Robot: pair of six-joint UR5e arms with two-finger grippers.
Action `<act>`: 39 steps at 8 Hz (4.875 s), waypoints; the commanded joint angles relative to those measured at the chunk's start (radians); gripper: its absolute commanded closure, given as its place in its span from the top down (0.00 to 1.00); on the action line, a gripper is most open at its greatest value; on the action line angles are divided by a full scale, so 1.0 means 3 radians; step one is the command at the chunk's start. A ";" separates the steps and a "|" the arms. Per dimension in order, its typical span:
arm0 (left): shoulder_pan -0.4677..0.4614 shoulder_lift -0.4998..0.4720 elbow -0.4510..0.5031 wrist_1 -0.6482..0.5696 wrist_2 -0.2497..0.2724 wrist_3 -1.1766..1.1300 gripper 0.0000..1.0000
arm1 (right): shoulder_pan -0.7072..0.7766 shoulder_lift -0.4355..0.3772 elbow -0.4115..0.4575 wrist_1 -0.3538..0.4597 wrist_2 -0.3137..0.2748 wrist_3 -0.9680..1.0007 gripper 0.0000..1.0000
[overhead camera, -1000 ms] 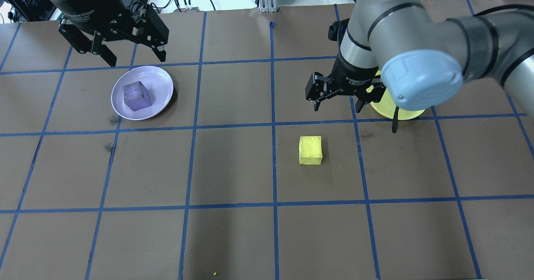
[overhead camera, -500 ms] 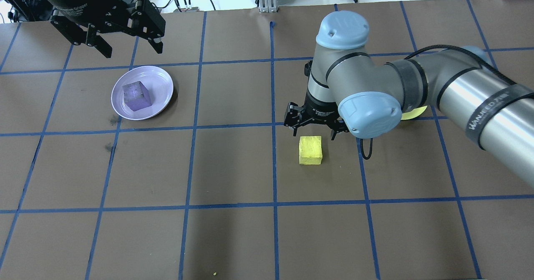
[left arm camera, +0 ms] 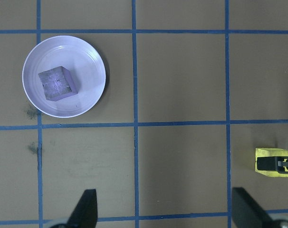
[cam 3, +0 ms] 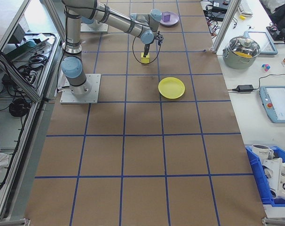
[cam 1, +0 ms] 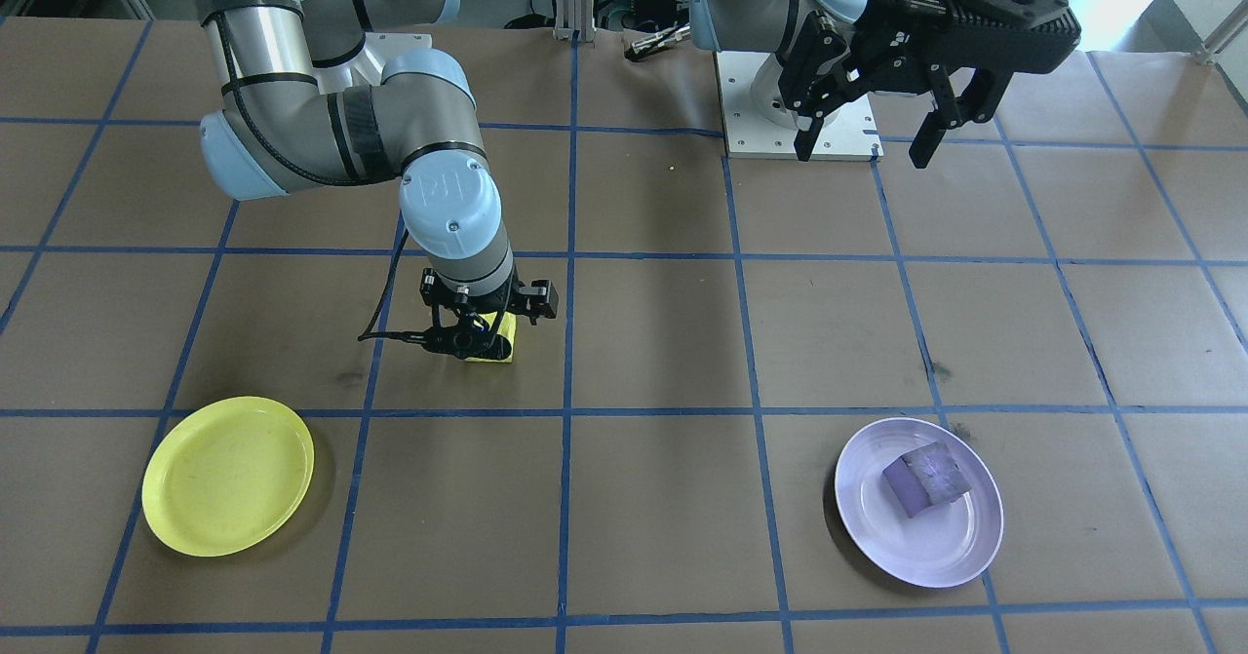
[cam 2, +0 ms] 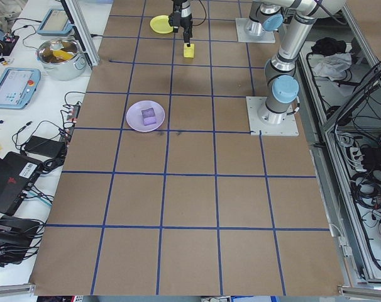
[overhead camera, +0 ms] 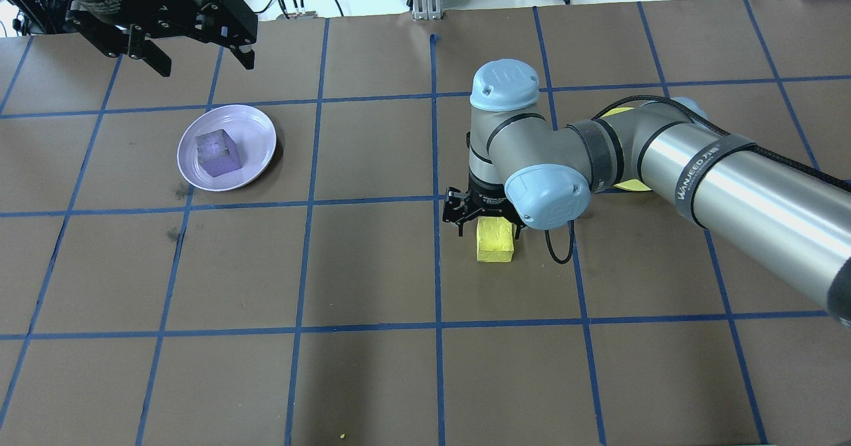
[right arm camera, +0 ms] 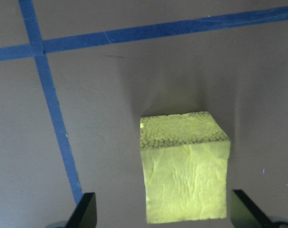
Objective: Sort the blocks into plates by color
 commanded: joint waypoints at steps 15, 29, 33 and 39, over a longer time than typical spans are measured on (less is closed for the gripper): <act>-0.0012 0.0191 -0.0256 0.0077 -0.0002 0.0035 1.00 | -0.0250 -0.0189 -0.0343 0.0071 -0.0177 -0.0399 0.00; -0.0012 0.0201 -0.0261 0.0067 -0.0012 0.0030 1.00 | -0.1561 0.0179 -0.0589 -0.0333 -0.0356 -0.2384 1.00; -0.0012 0.0196 -0.0261 0.0067 -0.0012 0.0030 1.00 | -0.1464 -0.0601 -0.0589 0.0472 -0.0295 -0.2069 1.00; -0.0012 0.0206 -0.0282 0.0067 -0.0007 0.0030 1.00 | -0.0758 -0.1366 -0.0528 0.0950 -0.0198 -0.1218 1.00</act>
